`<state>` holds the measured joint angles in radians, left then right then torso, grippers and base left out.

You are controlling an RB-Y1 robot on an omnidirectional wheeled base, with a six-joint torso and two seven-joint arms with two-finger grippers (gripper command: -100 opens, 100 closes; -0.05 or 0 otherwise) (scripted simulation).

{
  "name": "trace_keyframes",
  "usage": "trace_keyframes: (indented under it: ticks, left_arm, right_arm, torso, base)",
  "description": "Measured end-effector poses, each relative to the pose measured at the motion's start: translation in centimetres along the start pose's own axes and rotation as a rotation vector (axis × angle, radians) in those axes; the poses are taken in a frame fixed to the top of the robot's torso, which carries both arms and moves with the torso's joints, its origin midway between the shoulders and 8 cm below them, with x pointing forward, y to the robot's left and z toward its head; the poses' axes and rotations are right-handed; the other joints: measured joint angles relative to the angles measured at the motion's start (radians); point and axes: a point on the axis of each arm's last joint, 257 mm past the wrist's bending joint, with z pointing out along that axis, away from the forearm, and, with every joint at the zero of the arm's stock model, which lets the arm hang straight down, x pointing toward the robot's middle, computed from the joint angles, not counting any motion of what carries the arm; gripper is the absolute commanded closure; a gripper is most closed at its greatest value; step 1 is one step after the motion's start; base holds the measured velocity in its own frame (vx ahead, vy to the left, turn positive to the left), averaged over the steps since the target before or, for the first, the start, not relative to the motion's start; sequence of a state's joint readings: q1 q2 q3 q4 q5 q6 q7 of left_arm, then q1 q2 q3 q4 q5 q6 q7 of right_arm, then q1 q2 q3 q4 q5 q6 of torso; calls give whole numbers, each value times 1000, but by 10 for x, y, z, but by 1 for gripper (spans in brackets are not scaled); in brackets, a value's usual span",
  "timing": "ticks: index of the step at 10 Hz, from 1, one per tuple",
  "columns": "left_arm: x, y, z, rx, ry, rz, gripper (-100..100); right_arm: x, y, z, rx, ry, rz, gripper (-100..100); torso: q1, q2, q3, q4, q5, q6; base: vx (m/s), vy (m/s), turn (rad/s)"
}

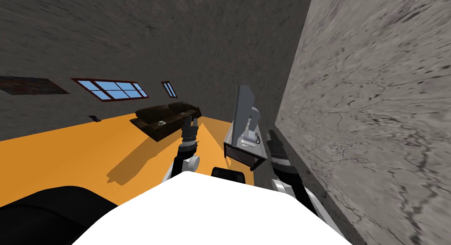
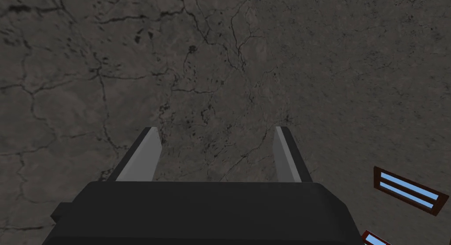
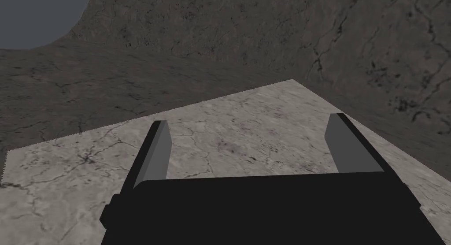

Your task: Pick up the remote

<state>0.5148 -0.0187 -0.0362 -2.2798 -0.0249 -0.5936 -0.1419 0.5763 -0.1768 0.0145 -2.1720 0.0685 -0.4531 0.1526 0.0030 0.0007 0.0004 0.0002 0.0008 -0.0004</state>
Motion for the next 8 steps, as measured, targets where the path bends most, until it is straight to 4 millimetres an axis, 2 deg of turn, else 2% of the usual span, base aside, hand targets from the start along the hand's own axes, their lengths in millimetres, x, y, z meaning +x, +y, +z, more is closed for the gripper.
trace_keyframes:
  ticks: [4, 5, 6, 8]
  left_arm:
    - [0, 0, 0, 0, 0, 0, 0]
    - [0, 0, 0, 0, 0, 0, 0]
    - [0, 0, 0, 0, 0, 0, 0]
    - [0, 0, 0, 0, 0, 0, 0]
  right_arm:
    - [29, -41, -35, 92, 121, -41, -100]
    - [39, -56, -49, 122, 157, -52, -100]
    - [52, -69, -60, 153, 204, -64, -100]
    - [63, -95, -90, 217, 275, -85, -100]
  torso:
    - [-1, 0, 0, 0, 0, 1]
    - [0, 0, 0, 0, 0, 0]
    - [1, 0, 0, 0, 0, 0]
    - [0, -1, 0, 0, 0, 0]
  base:
    - [11, 48, 198]
    - [6, 79, 431]
    - [17, 50, 140]
    - [25, 51, 358]
